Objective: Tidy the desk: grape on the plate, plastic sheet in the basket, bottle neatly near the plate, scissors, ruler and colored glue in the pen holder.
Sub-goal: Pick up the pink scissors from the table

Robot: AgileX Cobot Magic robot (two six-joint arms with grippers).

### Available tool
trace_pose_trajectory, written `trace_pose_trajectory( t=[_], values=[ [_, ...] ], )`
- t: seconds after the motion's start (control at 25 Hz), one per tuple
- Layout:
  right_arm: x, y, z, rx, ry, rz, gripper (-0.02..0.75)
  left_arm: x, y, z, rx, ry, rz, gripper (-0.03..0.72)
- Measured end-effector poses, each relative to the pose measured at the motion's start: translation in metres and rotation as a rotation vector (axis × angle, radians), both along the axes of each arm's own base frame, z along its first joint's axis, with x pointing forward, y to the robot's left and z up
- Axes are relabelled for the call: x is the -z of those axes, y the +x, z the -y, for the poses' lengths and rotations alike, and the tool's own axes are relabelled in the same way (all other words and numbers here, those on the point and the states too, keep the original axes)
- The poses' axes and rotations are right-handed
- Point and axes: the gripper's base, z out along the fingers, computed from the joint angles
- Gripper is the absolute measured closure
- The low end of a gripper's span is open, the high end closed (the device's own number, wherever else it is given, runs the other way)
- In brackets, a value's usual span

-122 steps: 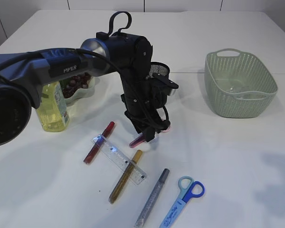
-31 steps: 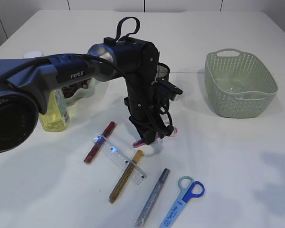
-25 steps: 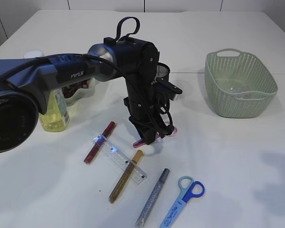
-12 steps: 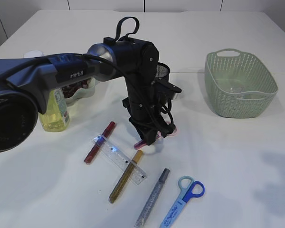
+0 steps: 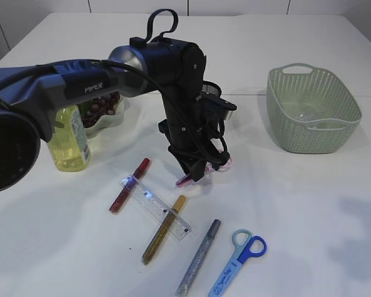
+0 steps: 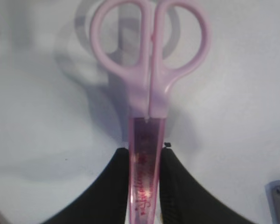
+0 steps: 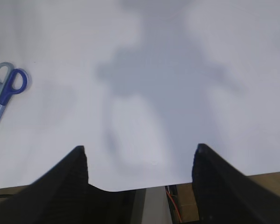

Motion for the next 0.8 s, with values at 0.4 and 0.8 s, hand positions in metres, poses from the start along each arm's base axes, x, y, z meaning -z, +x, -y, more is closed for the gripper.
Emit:
trace_pose_trajectory(
  t=[0.4, 0.8],
  values=[
    [-0.003, 0.005, -0.007, 0.005, 0.088, 0.057, 0.195, -0.016, -0.002, 0.002, -0.025, -0.041, 0.004, 0.547],
    [-0.004, 0.009, -0.009, 0.01, 0.116, 0.089, 0.195, -0.036, -0.005, 0.004, -0.045, -0.096, 0.004, 0.547]
  ],
)
